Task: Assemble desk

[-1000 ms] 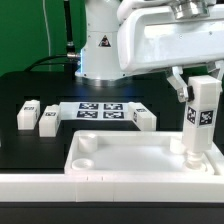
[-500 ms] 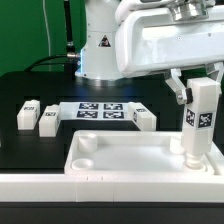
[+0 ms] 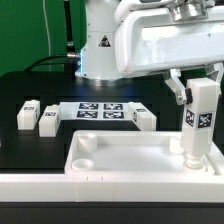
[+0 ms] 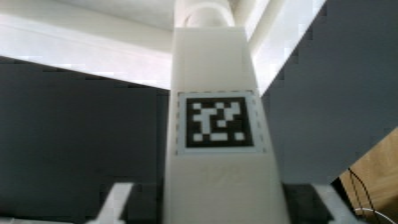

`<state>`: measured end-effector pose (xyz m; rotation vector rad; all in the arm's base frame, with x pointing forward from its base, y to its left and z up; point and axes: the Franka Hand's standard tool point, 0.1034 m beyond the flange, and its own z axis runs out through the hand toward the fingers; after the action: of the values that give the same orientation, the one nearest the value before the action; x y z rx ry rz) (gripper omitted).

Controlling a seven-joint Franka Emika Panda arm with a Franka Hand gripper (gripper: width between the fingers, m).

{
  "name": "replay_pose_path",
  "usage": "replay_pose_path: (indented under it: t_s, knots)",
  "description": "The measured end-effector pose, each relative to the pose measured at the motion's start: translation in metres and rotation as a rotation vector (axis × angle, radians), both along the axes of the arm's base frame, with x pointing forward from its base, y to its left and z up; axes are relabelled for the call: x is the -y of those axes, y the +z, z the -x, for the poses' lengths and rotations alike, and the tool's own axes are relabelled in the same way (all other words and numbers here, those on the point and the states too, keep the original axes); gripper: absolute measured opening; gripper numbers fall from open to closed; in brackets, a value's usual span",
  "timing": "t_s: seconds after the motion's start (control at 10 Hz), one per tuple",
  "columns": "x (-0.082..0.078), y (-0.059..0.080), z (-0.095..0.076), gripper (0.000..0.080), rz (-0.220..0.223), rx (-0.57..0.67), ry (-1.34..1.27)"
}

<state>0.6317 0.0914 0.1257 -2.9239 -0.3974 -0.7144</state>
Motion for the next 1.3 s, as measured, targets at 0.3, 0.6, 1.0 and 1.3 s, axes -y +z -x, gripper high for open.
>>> replay_pose_path:
  t_s: [0.3, 0.6, 1.0, 1.3]
  knots:
    - [-0.004, -0.007, 0.003, 0.029, 0.003, 0.01, -0.002]
    - [-0.004, -0.011, 0.004, 0.029, 0.003, 0.005, -0.002]
    - [-0.005, -0.012, 0.004, 0.029, 0.003, 0.004, -0.001]
    - [-0.007, -0.016, 0.005, 0.029, 0.005, 0.011, 0.0]
